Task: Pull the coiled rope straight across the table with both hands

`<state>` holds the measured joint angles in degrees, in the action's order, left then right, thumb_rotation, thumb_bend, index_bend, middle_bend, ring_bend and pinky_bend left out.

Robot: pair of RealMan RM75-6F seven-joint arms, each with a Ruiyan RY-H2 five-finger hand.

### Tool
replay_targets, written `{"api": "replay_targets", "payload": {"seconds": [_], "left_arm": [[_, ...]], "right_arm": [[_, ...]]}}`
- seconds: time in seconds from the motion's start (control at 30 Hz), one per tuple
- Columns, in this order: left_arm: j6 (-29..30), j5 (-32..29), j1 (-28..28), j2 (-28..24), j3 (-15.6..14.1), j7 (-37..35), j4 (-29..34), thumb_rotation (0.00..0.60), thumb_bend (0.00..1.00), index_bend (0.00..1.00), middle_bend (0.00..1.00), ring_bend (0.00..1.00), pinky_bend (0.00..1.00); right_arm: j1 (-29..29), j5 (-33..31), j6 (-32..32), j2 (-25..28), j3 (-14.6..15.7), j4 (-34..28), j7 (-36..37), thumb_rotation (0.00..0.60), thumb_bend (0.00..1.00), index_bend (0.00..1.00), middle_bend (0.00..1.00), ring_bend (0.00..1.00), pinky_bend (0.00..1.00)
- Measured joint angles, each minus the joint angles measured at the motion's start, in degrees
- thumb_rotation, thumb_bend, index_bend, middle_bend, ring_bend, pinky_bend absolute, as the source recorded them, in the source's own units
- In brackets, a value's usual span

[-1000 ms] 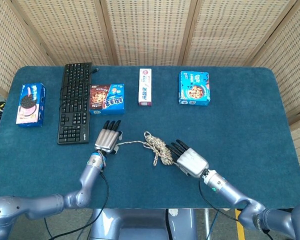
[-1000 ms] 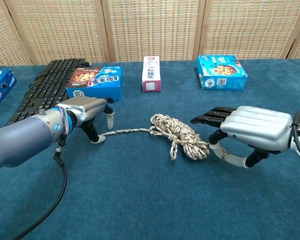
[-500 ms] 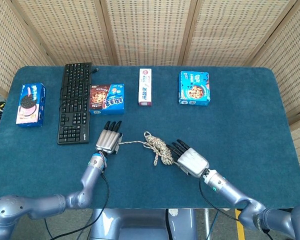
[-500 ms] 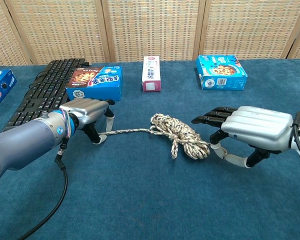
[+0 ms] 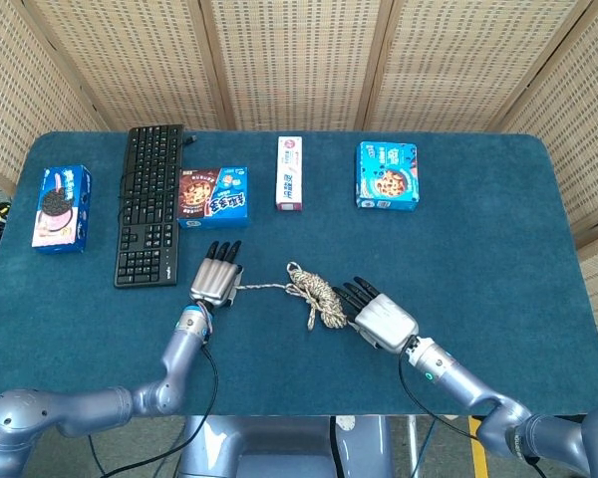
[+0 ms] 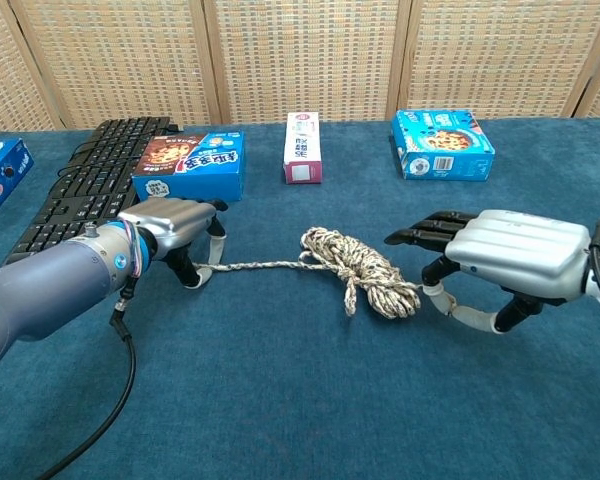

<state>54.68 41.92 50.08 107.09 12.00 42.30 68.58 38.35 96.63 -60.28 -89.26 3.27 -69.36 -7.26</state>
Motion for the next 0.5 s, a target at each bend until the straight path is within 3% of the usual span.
{"api": "replay_targets", "payload": {"seconds": [0.5], "left_arm": [[1.18,0.54,0.13,-0.46,0.18,0.26,0.34,0.600,0.45,0.67,0.00,0.00,0.00]], "right_arm": [[-0.09,-0.06,-0.37,0.15,-0.16,0.14,0.15,0.600,0.59,0.63,0.02,0.00,0.00]]}}
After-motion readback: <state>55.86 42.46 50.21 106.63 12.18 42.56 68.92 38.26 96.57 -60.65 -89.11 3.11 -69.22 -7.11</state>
